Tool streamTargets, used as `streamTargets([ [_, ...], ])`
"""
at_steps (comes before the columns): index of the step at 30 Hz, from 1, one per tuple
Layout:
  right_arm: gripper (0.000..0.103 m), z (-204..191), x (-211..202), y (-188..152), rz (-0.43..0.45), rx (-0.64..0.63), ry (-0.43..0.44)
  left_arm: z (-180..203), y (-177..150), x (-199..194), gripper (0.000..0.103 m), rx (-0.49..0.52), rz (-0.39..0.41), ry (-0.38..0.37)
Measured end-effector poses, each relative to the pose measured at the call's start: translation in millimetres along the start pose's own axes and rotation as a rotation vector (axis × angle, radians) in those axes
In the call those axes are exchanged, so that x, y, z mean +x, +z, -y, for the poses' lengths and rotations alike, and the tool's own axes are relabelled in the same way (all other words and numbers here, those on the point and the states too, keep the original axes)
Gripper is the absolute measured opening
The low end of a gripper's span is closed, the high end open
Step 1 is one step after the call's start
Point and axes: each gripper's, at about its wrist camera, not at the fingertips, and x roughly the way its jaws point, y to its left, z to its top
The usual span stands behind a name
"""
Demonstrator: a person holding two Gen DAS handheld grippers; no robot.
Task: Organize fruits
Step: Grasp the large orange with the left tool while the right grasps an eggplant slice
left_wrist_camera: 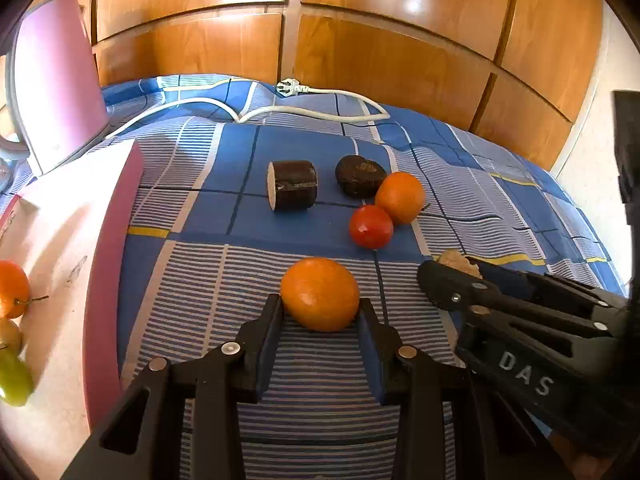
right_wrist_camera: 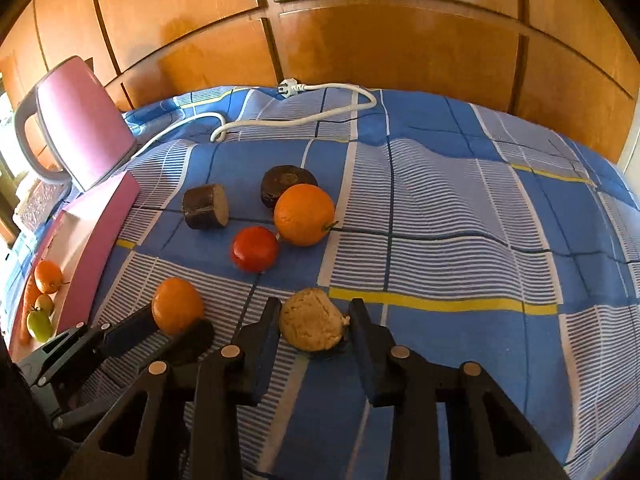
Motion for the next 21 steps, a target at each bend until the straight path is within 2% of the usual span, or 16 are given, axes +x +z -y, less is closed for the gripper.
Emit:
streamTargets([
  [2, 0.031, 3, 5, -1, 0.002, 0.024, -0.012, 1, 0, 0, 0.037, 0.006, 0.0, 0.005],
  [13, 0.032, 12, -3, -7, 0.034, 0.056, -0.056, -1, 1, -2, 0.035, -0.006, -0.008, -0.008],
  [21, 0.032, 11, -8, -15, 0.021, -0.003, -0.08, 4, -12, -16, 0.035, 0.024, -0.007, 0.017],
])
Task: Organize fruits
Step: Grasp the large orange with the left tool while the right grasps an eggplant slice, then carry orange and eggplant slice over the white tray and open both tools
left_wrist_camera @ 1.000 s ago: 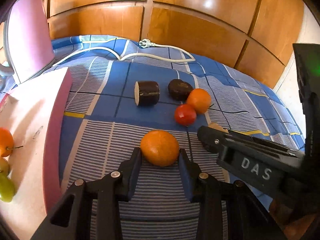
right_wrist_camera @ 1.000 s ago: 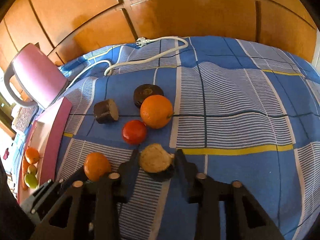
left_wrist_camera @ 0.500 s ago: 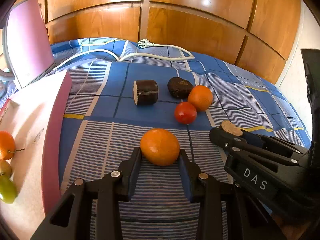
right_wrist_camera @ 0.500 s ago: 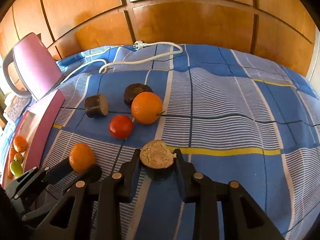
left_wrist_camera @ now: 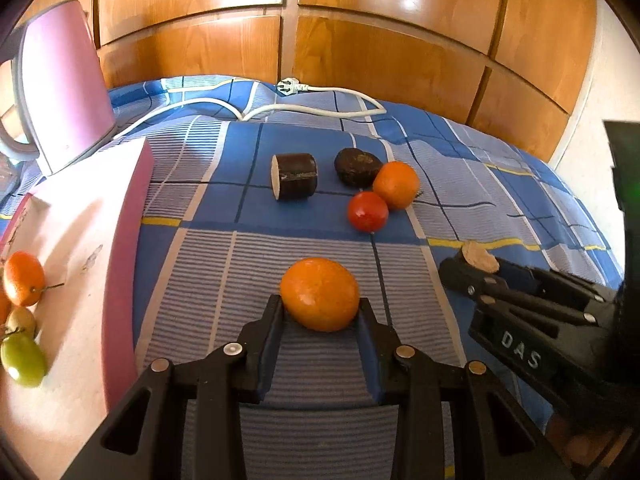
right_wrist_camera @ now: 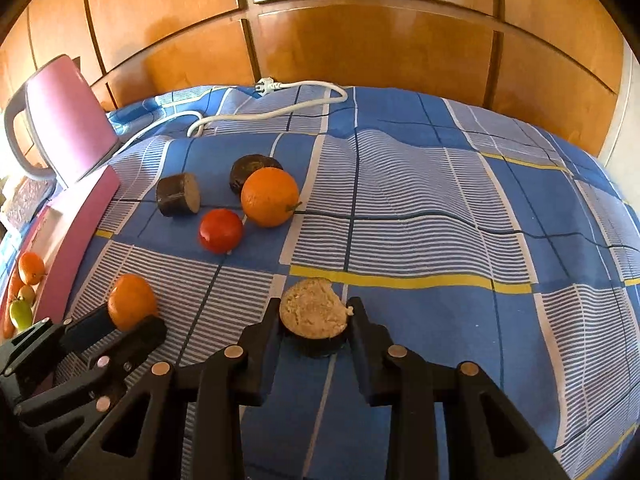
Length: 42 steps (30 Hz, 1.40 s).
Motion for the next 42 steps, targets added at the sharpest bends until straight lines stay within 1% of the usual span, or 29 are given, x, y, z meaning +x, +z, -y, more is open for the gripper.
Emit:
streamTargets([
  [5, 0.032, -4, -3, -3, 0.01, -0.014, -0.024, 1, -8, -9, 0.035, 0.001, -0.007, 0.005],
  [10, 0.032, 4, -11, -11, 0.021, 0.033, 0.004, 3, -14, -17, 0.035, 0.008, -0.011, 0.008],
  [16, 0.032, 1, -23, -23, 0.032, 0.017, -0.027, 3, -19, -26, 0.035, 0.004, -0.016, 0.0],
  [21, 0.032, 2, -32, -31, 0.028, 0.032, -0.024, 3, -20, -38, 0.035, 0.004, 0.009, -0.012],
  [28, 0.031, 4, -40, -33, 0.017, 0.083, 0.012, -4, -19, -55, 0.035, -0.019, 0.036, -0.024],
  [33, 0.031, -9, -51, -26, 0.043, 0.064, 0.037, -11, -12, -73, 0.035, -0.037, 0.078, -0.027],
  [38, 0.031, -28, -59, -15, 0.064, 0.034, 0.084, -36, -4, -90, 0.035, -0.1, 0.105, 0.0],
  [41, 0.031, -45, -61, -7, 0.067, 0.01, 0.129, -54, 0, -99, 0.035, -0.132, 0.117, 0.027],
  [42, 0.031, -53, -63, -3, 0.067, 0.001, 0.156, -61, 2, -104, 0.035, -0.141, 0.125, 0.04],
])
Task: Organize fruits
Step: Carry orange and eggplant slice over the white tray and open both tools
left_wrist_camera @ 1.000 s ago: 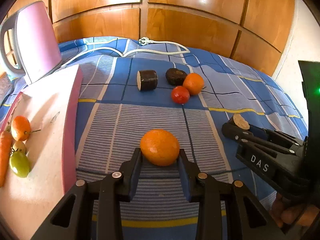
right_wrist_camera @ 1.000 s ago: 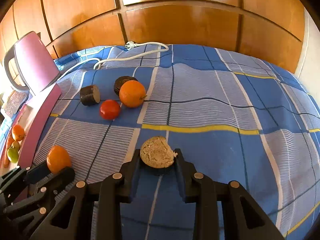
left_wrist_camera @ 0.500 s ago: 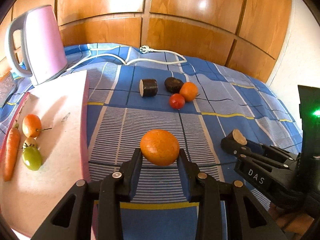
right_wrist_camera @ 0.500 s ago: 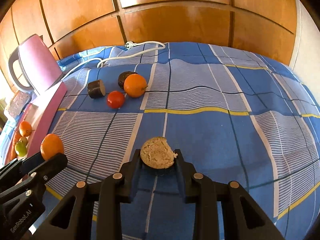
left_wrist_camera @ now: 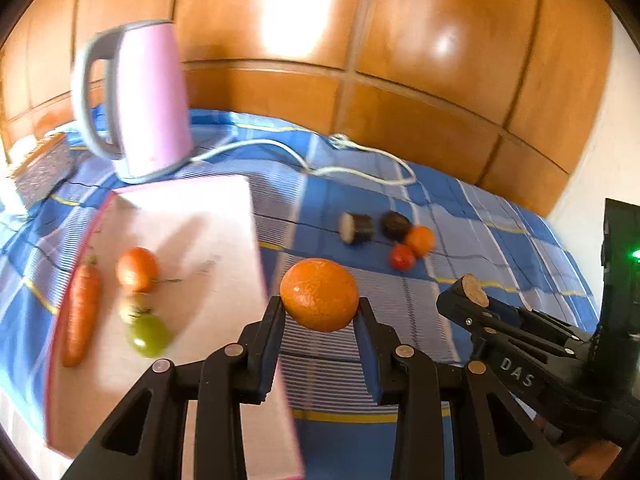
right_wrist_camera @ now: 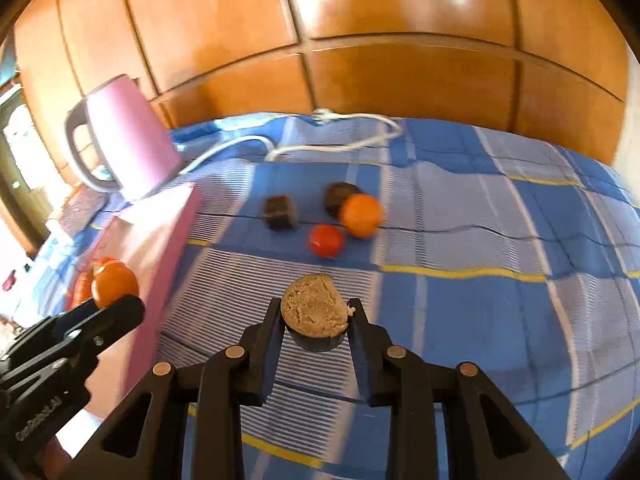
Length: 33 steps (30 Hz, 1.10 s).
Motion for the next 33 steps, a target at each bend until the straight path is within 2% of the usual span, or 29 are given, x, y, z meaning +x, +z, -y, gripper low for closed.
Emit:
streamTargets([
  [8, 0.031, -66, 9, 20, -0.009, -0.106, 0.15, -60, 21, -20, 0.035, -0.079, 0.066, 0.122],
  [12, 0.031, -102, 13, 28, -0.013, -0.153, 0.218, -92, 23, -22, 0.035, -0.124, 0.06, 0.178],
  [17, 0.031, -138, 23, 31, -0.031, -0.218, 0.259, -127, 16, -24, 0.035, -0.178, 0.045, 0.241],
  [24, 0.032, -173, 37, 33, -0.053, -0.251, 0.285, -142, 2, -24, 0.036, -0.198, 0.025, 0.274],
  [33, 0.032, -189, 36, 33, -0.051, -0.284, 0.302, -144, -5, -27, 0.036, -0.217, 0.039, 0.308],
])
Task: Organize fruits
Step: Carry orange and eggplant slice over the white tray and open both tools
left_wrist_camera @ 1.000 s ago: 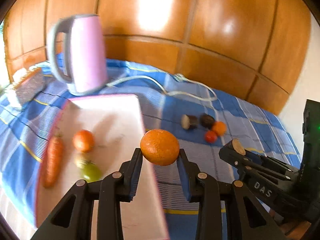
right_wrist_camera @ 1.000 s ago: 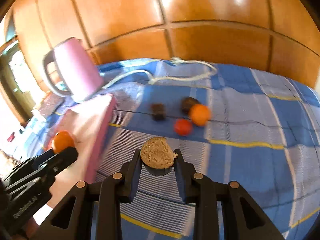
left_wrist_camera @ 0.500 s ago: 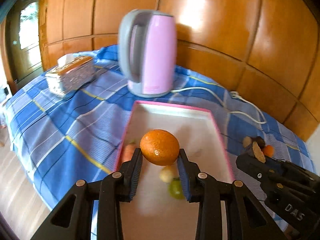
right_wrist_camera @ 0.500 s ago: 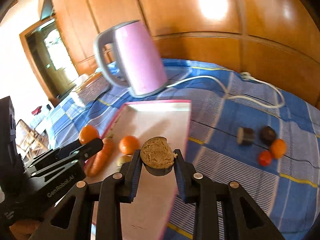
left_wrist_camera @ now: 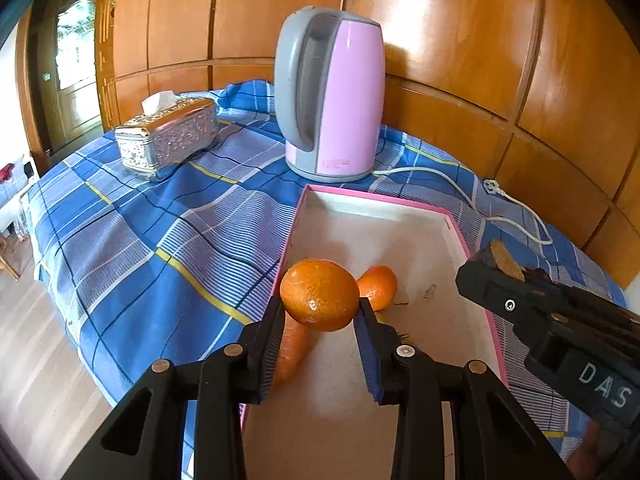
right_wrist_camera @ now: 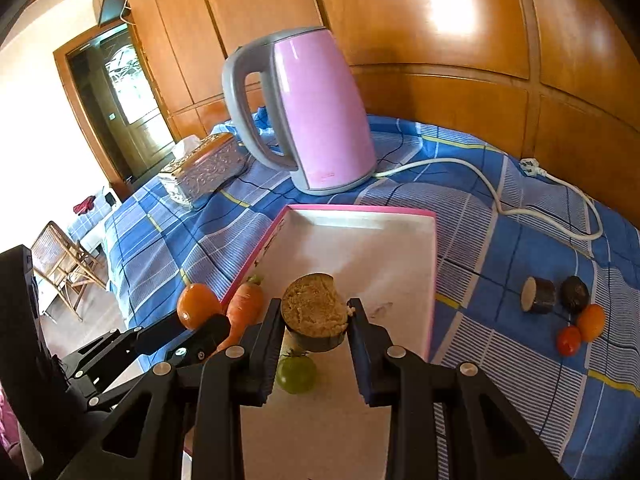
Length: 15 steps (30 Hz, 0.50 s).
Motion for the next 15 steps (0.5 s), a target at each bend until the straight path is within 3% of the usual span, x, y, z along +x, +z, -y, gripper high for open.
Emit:
streamTargets([
  [5, 0.033, -4, 8, -1, -0.039, 0.0, 0.032, -2, -4, 3, 0.037, -0.002, -0.014, 0.017],
  [8, 0.04, -3, 11, -4, -0.055, 0.022, 0.042, -1, -7, 2, 0.037, 0.01, -0.012, 0.016],
  [15, 0.04, -1, 9, -11, -0.055, 0.035, 0.026, 6, -11, -1, 0.038, 0.027, -0.004, 0.012],
])
